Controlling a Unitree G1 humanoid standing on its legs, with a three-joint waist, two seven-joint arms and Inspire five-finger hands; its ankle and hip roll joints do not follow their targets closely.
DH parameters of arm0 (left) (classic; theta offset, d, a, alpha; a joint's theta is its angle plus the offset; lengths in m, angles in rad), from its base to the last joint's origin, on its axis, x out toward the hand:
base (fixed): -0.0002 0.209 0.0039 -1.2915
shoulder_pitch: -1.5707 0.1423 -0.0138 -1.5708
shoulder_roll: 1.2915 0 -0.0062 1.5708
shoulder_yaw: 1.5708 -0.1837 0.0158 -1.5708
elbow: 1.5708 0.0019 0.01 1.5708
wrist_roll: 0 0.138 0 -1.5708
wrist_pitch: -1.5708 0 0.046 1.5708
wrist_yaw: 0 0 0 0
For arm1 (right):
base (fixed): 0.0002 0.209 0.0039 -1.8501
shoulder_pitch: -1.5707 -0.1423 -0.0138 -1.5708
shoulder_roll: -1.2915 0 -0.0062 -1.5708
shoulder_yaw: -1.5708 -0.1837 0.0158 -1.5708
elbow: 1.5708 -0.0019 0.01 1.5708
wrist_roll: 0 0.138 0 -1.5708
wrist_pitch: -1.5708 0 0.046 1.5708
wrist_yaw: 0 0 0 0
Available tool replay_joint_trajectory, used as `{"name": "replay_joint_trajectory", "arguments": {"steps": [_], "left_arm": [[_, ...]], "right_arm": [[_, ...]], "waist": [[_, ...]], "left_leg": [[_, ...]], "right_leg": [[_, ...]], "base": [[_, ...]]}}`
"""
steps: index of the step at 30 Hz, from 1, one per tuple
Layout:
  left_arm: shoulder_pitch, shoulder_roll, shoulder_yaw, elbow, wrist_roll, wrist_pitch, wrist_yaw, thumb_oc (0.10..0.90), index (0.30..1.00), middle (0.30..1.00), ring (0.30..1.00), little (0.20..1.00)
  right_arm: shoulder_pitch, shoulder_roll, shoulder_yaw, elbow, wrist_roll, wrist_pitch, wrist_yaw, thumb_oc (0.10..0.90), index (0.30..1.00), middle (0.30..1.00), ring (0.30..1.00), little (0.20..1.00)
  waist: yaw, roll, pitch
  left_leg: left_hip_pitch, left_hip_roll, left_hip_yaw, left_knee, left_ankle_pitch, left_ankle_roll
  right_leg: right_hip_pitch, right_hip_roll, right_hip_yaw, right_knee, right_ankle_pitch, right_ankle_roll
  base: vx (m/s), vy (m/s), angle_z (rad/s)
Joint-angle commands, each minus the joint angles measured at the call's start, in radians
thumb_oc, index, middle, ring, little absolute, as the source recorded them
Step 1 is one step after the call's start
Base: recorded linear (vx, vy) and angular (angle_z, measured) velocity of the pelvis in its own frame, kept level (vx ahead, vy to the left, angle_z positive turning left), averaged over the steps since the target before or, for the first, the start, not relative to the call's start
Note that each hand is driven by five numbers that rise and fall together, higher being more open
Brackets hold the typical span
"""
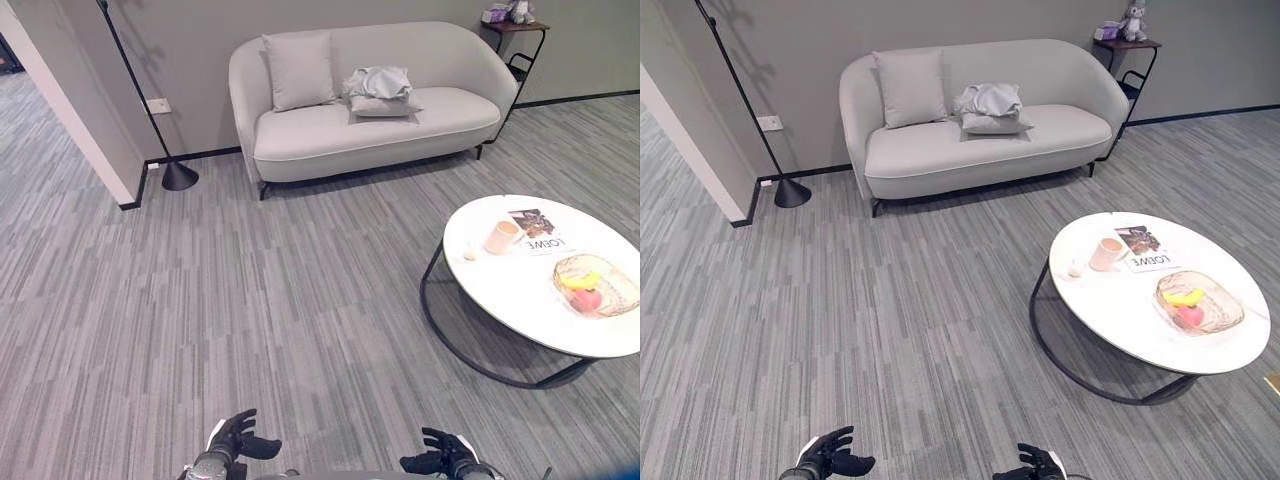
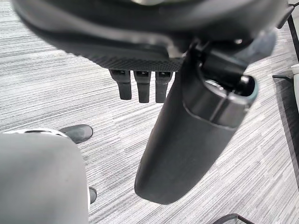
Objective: Hang the clothes on the sofa on the clothes rack.
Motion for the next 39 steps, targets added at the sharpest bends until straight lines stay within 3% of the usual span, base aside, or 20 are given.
{"name": "replay_joint_trajectory", "arguments": {"steps": [1, 6, 10, 14, 16, 18, 19, 23, 24, 25, 26, 27, 28, 30, 31, 32, 33, 37, 38, 39], "left_arm": [[-0.067, 0.024, -0.002, 0.021, 0.052, -0.040, 0.002, 0.800, 0.900, 0.900, 0.900, 0.900], [-0.075, 0.031, -0.010, -0.022, 0.027, -0.037, -0.003, 0.800, 0.900, 0.900, 0.900, 0.900], [-0.091, 0.039, -0.004, -0.051, -0.012, -0.038, 0.006, 0.800, 0.900, 0.900, 0.900, 0.900], [-0.112, 0.047, -0.019, -0.107, -0.020, -0.043, 0.018, 0.800, 0.900, 0.900, 0.900, 0.900], [-0.119, 0.052, -0.041, -0.133, 0.005, -0.045, 0.019, 0.800, 0.900, 0.900, 0.900, 0.900], [-0.116, 0.056, -0.043, -0.166, 0.007, -0.046, 0.021, 0.800, 0.900, 0.900, 0.900, 0.900], [-0.109, 0.060, -0.046, -0.201, 0.003, -0.048, 0.027, 0.800, 0.900, 0.900, 0.900, 0.900], [-0.121, 0.065, -0.048, -0.204, 0.002, -0.050, 0.035, 0.800, 0.900, 0.900, 0.900, 0.900], [-0.112, 0.073, -0.036, -0.214, 0.007, -0.049, 0.033, 0.800, 0.900, 0.900, 0.900, 0.900], [-0.105, 0.081, -0.034, -0.227, 0.013, -0.048, 0.031, 0.800, 0.900, 0.900, 0.900, 0.900], [-0.105, 0.092, -0.031, -0.223, 0.018, -0.049, 0.030, 0.800, 0.900, 0.900, 0.900, 0.900], [-0.102, 0.100, -0.026, -0.231, 0.015, -0.049, 0.028, 0.800, 0.900, 0.900, 0.900, 0.900], [-0.097, 0.113, -0.019, -0.245, 0.001, -0.047, 0.022, 0.800, 0.900, 0.900, 0.900, 0.900], [-0.091, 0.132, -0.014, -0.244, 0.004, -0.042, 0.024, 0.800, 0.900, 0.900, 0.900, 0.900], [-0.090, 0.131, -0.004, -0.240, 0.000, -0.045, 0.023, 0.800, 0.900, 0.900, 0.900, 0.900], [-0.090, 0.132, 0.003, -0.240, -0.005, -0.048, 0.024, 0.800, 0.900, 0.900, 0.900, 0.900], [-0.095, 0.128, 0.009, -0.240, -0.018, -0.051, 0.025, 0.800, 0.900, 0.900, 0.900, 0.900], [-0.108, 0.113, 0.022, -0.198, 0.018, -0.050, 0.021, 0.800, 0.900, 0.900, 0.900, 0.900], [-0.111, 0.099, 0.010, -0.168, 0.061, -0.056, 0.011, 0.800, 0.900, 0.900, 0.900, 0.900], [-0.105, 0.098, 0.008, -0.170, 0.059, -0.059, 0.011, 0.800, 0.900, 0.900, 0.900, 0.900]], "right_arm": [[-0.046, -0.017, 0.044, 0.011, -0.010, -0.030, -0.003, 0.800, 0.900, 0.900, 0.900, 0.900], [-0.069, -0.030, 0.057, -0.037, -0.011, -0.029, -0.004, 0.800, 0.900, 0.900, 0.900, 0.900], [-0.086, -0.055, 0.062, -0.119, -0.003, -0.036, -0.007, 0.800, 0.900, 0.900, 0.900, 0.900], [-0.099, -0.091, 0.063, -0.202, 0.004, -0.041, -0.017, 0.800, 0.900, 0.900, 0.900, 0.900], [-0.110, -0.101, 0.060, -0.195, 0.005, -0.038, -0.023, 0.800, 0.900, 0.900, 0.900, 0.900], [-0.116, -0.107, 0.063, -0.214, 0.004, -0.040, -0.029, 0.800, 0.900, 0.900, 0.900, 0.900], [-0.127, -0.106, 0.068, -0.222, 0.007, -0.043, -0.032, 0.800, 0.900, 0.900, 0.900, 0.900], [-0.150, -0.100, 0.074, -0.200, 0.017, -0.047, -0.040, 0.800, 0.900, 0.900, 0.900, 0.900], [-0.150, -0.093, 0.076, -0.215, 0.016, -0.047, -0.030, 0.800, 0.900, 0.900, 0.900, 0.900], [-0.136, -0.086, 0.072, -0.247, 0.003, -0.048, -0.023, 0.800, 0.900, 0.900, 0.900, 0.900], [-0.133, -0.073, 0.067, -0.237, 0.005, -0.049, -0.017, 0.800, 0.900, 0.900, 0.900, 0.900], [-0.130, -0.068, 0.064, -0.242, 0.008, -0.049, -0.011, 0.800, 0.900, 0.900, 0.900, 0.900], [-0.135, -0.066, 0.059, -0.257, 0.017, -0.048, -0.007, 0.800, 0.900, 0.900, 0.900, 0.900], [-0.144, -0.060, 0.052, -0.301, 0.019, -0.052, -0.006, 0.800, 0.900, 0.900, 0.900, 0.900], [-0.140, -0.064, 0.057, -0.316, 0.010, -0.048, -0.002, 0.800, 0.900, 0.900, 0.900, 0.900], [-0.138, -0.066, 0.058, -0.328, 0.009, -0.050, 0.002, 0.800, 0.900, 0.900, 0.900, 0.900], [-0.139, -0.072, 0.053, -0.340, 0.008, -0.047, 0.001, 0.800, 0.900, 0.900, 0.900, 0.900], [-0.125, -0.071, 0.034, -0.333, -0.001, -0.036, -0.003, 0.800, 0.900, 0.900, 0.900, 0.900], [-0.107, -0.075, 0.037, -0.300, -0.018, -0.037, 0.006, 0.800, 0.900, 0.900, 0.900, 0.900], [-0.098, -0.076, 0.034, -0.295, -0.021, -0.033, 0.008, 0.800, 0.900, 0.900, 0.900, 0.900]], "waist": [[-0.012, -0.069, -0.007], [-0.006, -0.076, 0.016], [0.005, -0.102, 0.069], [0.026, -0.118, 0.138], [0.029, -0.119, 0.144], [0.043, -0.124, 0.139], [0.059, -0.122, 0.138], [0.078, -0.121, 0.135], [0.089, -0.120, 0.112], [0.090, -0.130, 0.087], [0.096, -0.153, 0.069], [0.096, -0.157, 0.067], [0.087, -0.158, 0.080], [0.062, -0.136, 0.117], [0.048, -0.116, 0.134], [0.043, -0.110, 0.142], [0.024, -0.100, 0.158], [-0.034, -0.106, 0.162], [-0.065, -0.104, 0.141], [-0.069, -0.105, 0.134]], "left_leg": [[0.037, 0.011, -0.010, -0.037, -0.045, -0.054], [0.032, 0.026, -0.011, -0.037, -0.035, -0.057], [-0.085, 0.037, -0.033, 0.164, -0.061, -0.070], [-0.297, 0.044, -0.102, 0.512, 0.051, -0.095], [-0.367, 0.065, -0.085, 0.525, 0.063, -0.091], [-0.388, 0.077, -0.066, 0.416, 0.035, -0.081], [-0.389, 0.106, -0.078, 0.222, 0.080, -0.093], [-0.417, 0.138, -0.088, 0.064, 0.134, -0.110], [-0.400, 0.149, -0.074, -0.027, 0.155, -0.116], [-0.388, 0.126, -0.058, -0.020, 0.193, -0.112], [-0.362, 0.080, -0.044, -0.001, 0.168, -0.081], [-0.341, 0.056, -0.037, 0.008, 0.146, -0.058], [-0.291, 0.003, -0.034, 0.019, 0.098, -0.009], [-0.198, -0.038, -0.019, -0.002, 0.043, 0.044], [-0.124, -0.046, -0.023, -0.032, 0.008, 0.046], [-0.102, -0.048, -0.027, -0.036, -0.004, 0.046], [-0.054, -0.048, -0.033, -0.037, -0.050, 0.040], [0.057, -0.056, -0.052, -0.037, -0.145, 0.001], [0.133, -0.058, -0.077, -0.037, -0.208, -0.014], [0.143, -0.056, -0.089, -0.037, -0.203, -0.014]], "right_leg": [[0.108, -0.087, -0.019, -0.163, 0.091, 0.085], [0.091, -0.069, -0.003, -0.163, 0.087, 0.076], [0.087, -0.067, -0.002, -0.163, 0.075, 0.050], [0.110, -0.053, -0.010, -0.163, 0.055, 0.011], [0.124, -0.046, -0.028, -0.163, 0.030, 0.007], [0.132, -0.050, -0.032, -0.163, 0.012, 0.018], [0.148, -0.049, -0.038, -0.163, -0.014, 0.035], [0.173, -0.052, -0.047, -0.163, -0.042, 0.047], [0.204, -0.054, -0.034, -0.163, -0.059, 0.072], [0.221, -0.086, -0.024, -0.157, -0.047, 0.090], [0.194, -0.152, 0.002, -0.050, -0.013, 0.116], [0.155, -0.179, 0.023, 0.038, 0.031, 0.122], [0.055, -0.233, 0.054, 0.251, 0.172, 0.125], [-0.084, -0.289, 0.079, 0.496, 0.338, 0.124], [-0.149, -0.304, 0.013, 0.466, 0.275, 0.112], [-0.166, -0.295, -0.011, 0.428, 0.256, 0.112], [-0.233, -0.248, -0.055, 0.276, 0.214, 0.113], [-0.292, -0.158, -0.049, -0.129, 0.279, 0.172], [-0.311, -0.132, -0.025, -0.162, 0.291, 0.182], [-0.304, -0.127, -0.011, -0.153, 0.300, 0.174]], "base": [[0.01, -0.026, 0.05], [0.03, -0.086, 0.06], [-0.02, -0.097, -0.04], [0.02, -0.123, 0.12], [0.18, -0.028, 0.19], [0.35, 0.097, 0.28], [0.33, 0.141, 0.27], [0.33, 0.146, -0.16], [0.63, 0.351, -0.45], [1.00, 0.581, -0.59], [0.82, 0.533, -0.78], [0.75, 0.591, -0.74], [0.49, 0.515, -0.79], [0.60, 0.574, 0.30], [0.64, 0.383, 0.55], [0.73, 0.152, -0.15], [0.56, -0.020, -0.08], [0.69, -0.081, 0.65], [0.97, -0.127, 1.29], [0.77, -0.104, 1.02]]}}
